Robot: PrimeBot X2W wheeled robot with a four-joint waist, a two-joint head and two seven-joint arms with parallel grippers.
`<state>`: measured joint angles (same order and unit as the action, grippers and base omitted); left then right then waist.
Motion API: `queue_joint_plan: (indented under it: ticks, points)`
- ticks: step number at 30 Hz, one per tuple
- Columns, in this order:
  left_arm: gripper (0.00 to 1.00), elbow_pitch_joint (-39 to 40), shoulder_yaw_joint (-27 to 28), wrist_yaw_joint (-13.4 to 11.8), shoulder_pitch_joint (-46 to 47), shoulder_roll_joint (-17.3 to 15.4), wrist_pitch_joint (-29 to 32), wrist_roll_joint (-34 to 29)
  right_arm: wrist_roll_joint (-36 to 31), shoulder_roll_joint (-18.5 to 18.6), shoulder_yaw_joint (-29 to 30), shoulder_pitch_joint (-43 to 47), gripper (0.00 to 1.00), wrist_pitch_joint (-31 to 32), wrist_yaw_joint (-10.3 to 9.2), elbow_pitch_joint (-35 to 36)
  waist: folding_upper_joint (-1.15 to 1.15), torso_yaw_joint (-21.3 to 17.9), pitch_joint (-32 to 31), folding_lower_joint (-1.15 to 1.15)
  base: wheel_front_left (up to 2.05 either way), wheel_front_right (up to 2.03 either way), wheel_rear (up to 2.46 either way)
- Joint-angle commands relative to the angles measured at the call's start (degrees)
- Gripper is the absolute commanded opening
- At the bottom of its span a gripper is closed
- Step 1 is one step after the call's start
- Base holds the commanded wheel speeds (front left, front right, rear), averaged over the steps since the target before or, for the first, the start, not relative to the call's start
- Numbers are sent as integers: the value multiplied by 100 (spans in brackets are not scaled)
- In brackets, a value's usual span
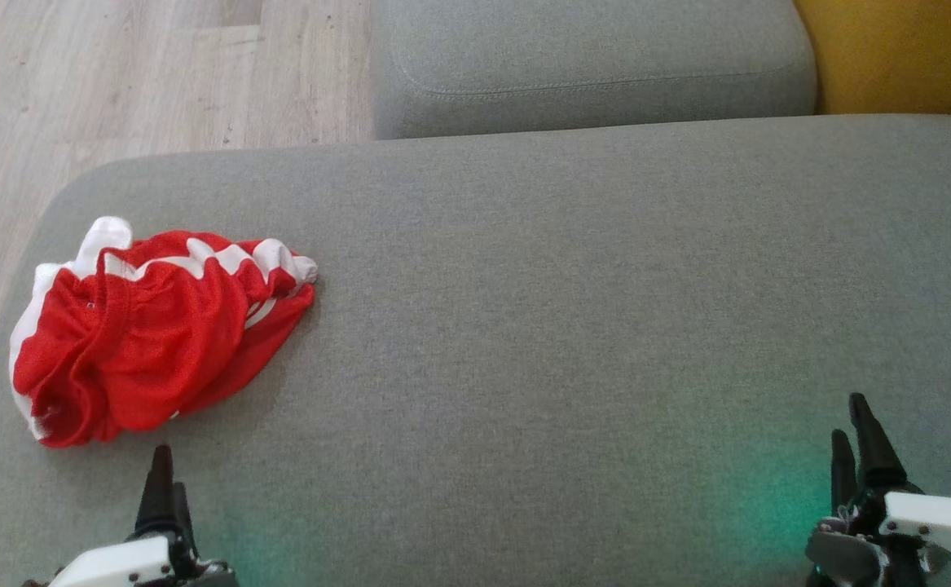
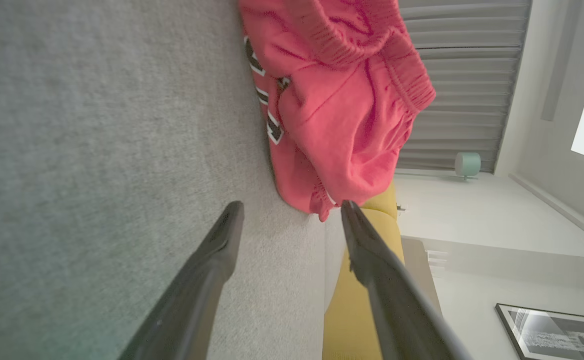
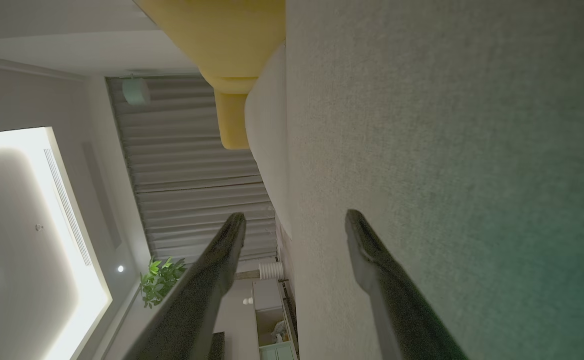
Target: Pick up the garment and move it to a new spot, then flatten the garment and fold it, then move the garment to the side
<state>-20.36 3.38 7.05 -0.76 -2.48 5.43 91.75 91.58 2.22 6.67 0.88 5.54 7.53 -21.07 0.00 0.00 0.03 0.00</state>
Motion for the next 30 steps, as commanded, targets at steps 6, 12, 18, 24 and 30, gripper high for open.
queue_joint_plan:
  ticks: [6, 12, 18, 24, 30]
  points:
    - [100, 239, -76, -14, 274, -12, -140, -377, -421, 21, -119, -270, 100, -141, 0, 216, 0, 1, -21, 0, 0, 0, 0]
    - [100, 364, -178, -181, 268, -13, -258, -1070, -1147, 15, -158, -263, 100, -259, -1, 299, 0, 4, -39, 0, 0, 0, 0]
    - [100, 470, -305, -338, 263, -15, -359, -1599, -1695, 18, -259, -259, 100, -361, -1, 405, 0, 9, -56, 0, 0, 0, 0]
    - [100, 548, -397, -427, 259, -16, -443, -1963, -2069, 20, -335, -254, 100, -445, -1, 450, 0, 17, -76, 0, 0, 0, 0]
    - [100, 607, -474, -551, 248, -18, -543, -2390, -2495, 23, -422, -259, 100, -546, -1, 471, 0, 18, -104, 0, 0, 0, 0]
